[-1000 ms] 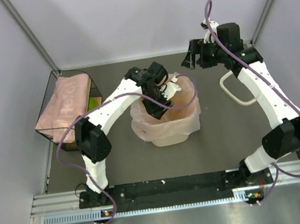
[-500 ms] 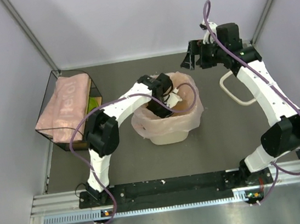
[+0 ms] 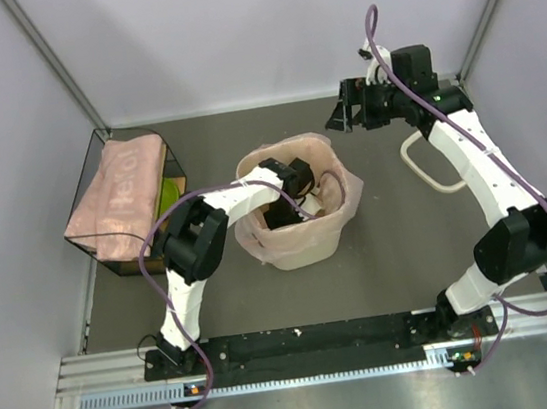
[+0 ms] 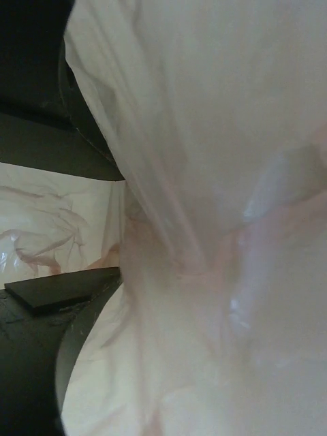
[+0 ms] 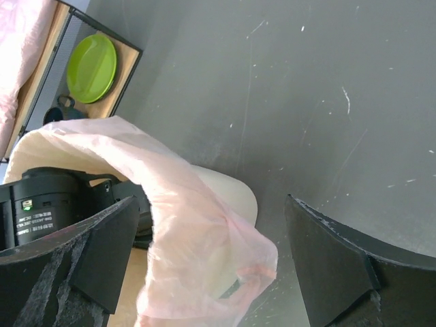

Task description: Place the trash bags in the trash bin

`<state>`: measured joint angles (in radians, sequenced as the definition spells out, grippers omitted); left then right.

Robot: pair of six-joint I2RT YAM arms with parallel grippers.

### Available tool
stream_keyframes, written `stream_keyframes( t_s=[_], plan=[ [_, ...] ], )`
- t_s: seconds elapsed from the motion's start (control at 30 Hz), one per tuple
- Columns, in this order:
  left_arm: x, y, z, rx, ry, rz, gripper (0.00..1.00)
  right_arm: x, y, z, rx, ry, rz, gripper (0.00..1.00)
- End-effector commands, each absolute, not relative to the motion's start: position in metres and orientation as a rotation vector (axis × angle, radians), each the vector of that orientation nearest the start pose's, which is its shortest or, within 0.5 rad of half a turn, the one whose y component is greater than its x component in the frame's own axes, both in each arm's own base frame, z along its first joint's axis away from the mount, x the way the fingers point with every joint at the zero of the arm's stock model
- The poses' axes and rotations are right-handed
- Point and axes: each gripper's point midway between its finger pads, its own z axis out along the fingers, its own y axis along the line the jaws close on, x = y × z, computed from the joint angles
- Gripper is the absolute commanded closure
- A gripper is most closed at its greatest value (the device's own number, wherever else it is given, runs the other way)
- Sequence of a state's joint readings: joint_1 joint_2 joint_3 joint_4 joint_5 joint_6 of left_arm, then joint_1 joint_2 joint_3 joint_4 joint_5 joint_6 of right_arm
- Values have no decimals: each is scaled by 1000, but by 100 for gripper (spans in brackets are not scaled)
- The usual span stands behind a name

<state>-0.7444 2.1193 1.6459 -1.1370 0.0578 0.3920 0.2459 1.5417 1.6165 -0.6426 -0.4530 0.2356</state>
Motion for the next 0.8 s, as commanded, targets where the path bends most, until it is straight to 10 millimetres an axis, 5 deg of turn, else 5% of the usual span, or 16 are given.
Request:
stream_keyframes(
  t_s=[0.0,0.27,0.57,0.77],
  plan=[
    [250,-186,8,1849,2793,158,39,389,197,296,-343,2146,837,12],
    [249,-186,1,1922,2785,147,37,375,223,291,-596,2116,812,15],
    [263,-191,15,1922,2688,154,35,383,241,270,-780,2125,602,37],
    [273,-198,30,1875,2625,153,34,389,241,263,-803,2132,468,91]
  ],
)
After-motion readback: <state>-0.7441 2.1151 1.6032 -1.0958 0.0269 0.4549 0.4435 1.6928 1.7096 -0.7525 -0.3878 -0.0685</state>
